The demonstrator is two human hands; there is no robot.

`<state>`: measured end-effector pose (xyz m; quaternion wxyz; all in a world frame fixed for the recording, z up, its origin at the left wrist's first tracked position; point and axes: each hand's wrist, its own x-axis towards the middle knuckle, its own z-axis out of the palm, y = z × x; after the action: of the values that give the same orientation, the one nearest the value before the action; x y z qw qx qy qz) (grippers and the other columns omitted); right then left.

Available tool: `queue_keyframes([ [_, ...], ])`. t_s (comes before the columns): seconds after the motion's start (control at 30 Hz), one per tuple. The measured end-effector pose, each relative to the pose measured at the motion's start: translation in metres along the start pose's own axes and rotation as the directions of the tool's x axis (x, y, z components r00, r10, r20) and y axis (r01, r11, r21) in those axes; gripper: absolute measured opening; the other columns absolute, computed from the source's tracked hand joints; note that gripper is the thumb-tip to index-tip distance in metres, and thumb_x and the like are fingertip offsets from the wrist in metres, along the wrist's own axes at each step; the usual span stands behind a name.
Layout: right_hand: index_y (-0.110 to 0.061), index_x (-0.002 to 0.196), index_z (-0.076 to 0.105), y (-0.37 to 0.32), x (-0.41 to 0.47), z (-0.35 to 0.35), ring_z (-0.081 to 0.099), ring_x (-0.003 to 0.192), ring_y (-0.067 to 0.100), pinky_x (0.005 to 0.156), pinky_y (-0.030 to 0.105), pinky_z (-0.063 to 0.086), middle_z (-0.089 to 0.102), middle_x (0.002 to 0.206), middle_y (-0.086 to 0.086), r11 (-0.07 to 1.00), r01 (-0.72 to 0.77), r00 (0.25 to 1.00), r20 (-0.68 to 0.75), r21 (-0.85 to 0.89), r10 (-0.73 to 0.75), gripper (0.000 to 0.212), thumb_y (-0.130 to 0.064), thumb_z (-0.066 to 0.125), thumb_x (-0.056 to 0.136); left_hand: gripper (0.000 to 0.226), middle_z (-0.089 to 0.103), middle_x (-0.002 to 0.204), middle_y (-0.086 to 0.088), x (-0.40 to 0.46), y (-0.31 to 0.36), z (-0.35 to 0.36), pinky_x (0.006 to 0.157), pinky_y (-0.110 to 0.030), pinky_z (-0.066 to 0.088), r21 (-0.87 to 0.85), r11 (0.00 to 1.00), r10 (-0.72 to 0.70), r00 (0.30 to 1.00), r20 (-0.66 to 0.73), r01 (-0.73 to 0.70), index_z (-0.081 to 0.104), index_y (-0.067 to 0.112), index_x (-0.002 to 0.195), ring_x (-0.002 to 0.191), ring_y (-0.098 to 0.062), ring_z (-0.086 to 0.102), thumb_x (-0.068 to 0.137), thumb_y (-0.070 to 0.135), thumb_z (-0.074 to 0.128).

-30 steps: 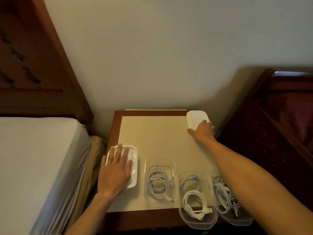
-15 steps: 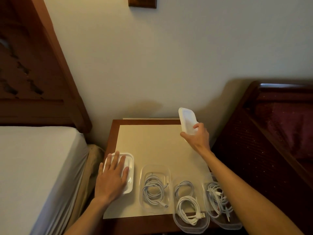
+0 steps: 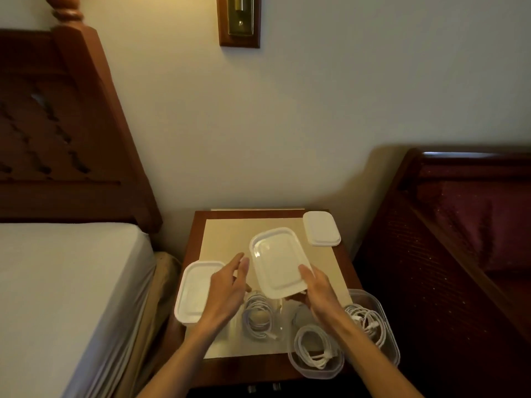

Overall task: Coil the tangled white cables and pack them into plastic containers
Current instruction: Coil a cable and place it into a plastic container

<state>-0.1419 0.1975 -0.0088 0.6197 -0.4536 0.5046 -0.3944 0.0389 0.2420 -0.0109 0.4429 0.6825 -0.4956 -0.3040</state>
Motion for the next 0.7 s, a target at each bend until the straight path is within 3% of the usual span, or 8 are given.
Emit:
queue_keyframes([
  [0.1,-0.014,0.108,0.064,0.018,-0.014,0.015,0.069,0.088,0.027,0.063,0.038,0.059,0.071,0.101,0.013,0.998,-0.044,0.999,0.021,-0.05,0.045,0.019,-0.018,0.046,0.101,0.033,0.064,0.103,0.009,-0.008,0.006,0.005,0.059,-0.011,0.048,0.005,1.0,0.006,0.997,-0.078,-0.006,0.054,0.031,0.131,0.084,-0.008,0.063,0.097,0.033,0.054],
  [0.17,-0.016,0.101,0.067,0.032,-0.017,0.017,0.068,0.083,0.021,0.065,0.038,0.06,0.071,0.092,0.004,0.95,0.029,0.999,-0.027,-0.312,-0.04,0.015,-0.015,0.052,0.095,0.037,0.064,0.101,0.008,-0.008,-0.006,0.004,0.062,-0.008,0.044,0.146,0.989,0.002,0.997,-0.081,0.01,0.056,0.024,0.132,0.081,-0.008,0.061,0.096,0.027,0.057],
  [0.23,-0.015,0.1,0.065,0.041,-0.024,0.018,0.059,0.071,0.01,0.059,0.019,0.049,0.064,0.08,-0.005,0.796,0.102,0.984,-0.058,-0.597,-0.169,0.017,-0.013,0.053,0.089,0.031,0.067,0.099,0.005,-0.009,-0.021,0.004,0.066,-0.015,0.049,0.288,0.957,-0.029,0.999,-0.033,0.037,0.062,0.02,0.125,0.079,-0.009,0.062,0.094,0.024,0.058],
  [0.27,-0.015,0.101,0.064,0.044,-0.029,0.02,0.056,0.072,0.01,0.057,0.017,0.043,0.061,0.082,-0.006,0.714,0.121,0.975,-0.051,-0.689,-0.214,0.017,-0.014,0.052,0.089,0.028,0.068,0.098,0.003,-0.011,-0.026,0.005,0.071,-0.02,0.053,0.358,0.933,-0.04,0.999,-0.016,0.043,0.065,0.019,0.12,0.079,-0.011,0.062,0.094,0.024,0.057],
  [0.37,-0.015,0.115,0.055,0.054,-0.039,0.028,0.054,0.095,0.019,0.067,0.024,0.039,0.054,0.11,0.0,0.424,0.103,0.968,-0.006,-0.9,-0.249,0.027,-0.023,0.045,0.091,0.02,0.064,0.106,-0.002,-0.016,-0.034,0.01,0.084,-0.028,0.054,0.537,0.843,-0.04,0.999,-0.013,0.041,0.063,0.015,0.111,0.088,-0.014,0.061,0.096,0.023,0.053],
  [0.43,-0.014,0.122,0.05,0.058,-0.042,0.031,0.051,0.103,0.021,0.074,0.03,0.042,0.048,0.121,0.002,0.292,0.069,0.971,-0.003,-0.954,-0.24,0.033,-0.025,0.041,0.092,0.02,0.06,0.113,-0.001,-0.02,-0.034,0.015,0.083,-0.024,0.05,0.581,0.813,-0.048,0.999,-0.017,0.05,0.059,0.016,0.114,0.092,-0.014,0.061,0.098,0.023,0.051],
  [0.57,-0.009,0.137,0.039,0.067,-0.04,0.036,0.044,0.116,0.025,0.094,0.038,0.04,0.044,0.133,0.005,0.131,0.043,0.971,0.011,-0.99,-0.239,0.05,-0.027,0.043,0.09,0.021,0.059,0.12,0.001,-0.024,-0.034,0.02,0.082,-0.023,0.051,0.675,0.737,-0.054,0.999,0.005,0.037,0.059,0.018,0.117,0.095,-0.016,0.064,0.1,0.023,0.049],
  [0.7,-0.008,0.132,0.051,0.076,-0.034,0.038,0.055,0.11,0.032,0.086,0.055,0.041,0.056,0.13,0.01,0.04,0.065,0.979,0.056,-0.997,-0.197,0.072,-0.033,0.064,0.066,0.026,0.056,0.13,0.0,-0.026,-0.037,0.023,0.088,-0.026,0.051,0.757,0.653,-0.031,0.998,0.057,-0.023,0.053,0.018,0.126,0.102,-0.018,0.065,0.101,0.02,0.046],
])
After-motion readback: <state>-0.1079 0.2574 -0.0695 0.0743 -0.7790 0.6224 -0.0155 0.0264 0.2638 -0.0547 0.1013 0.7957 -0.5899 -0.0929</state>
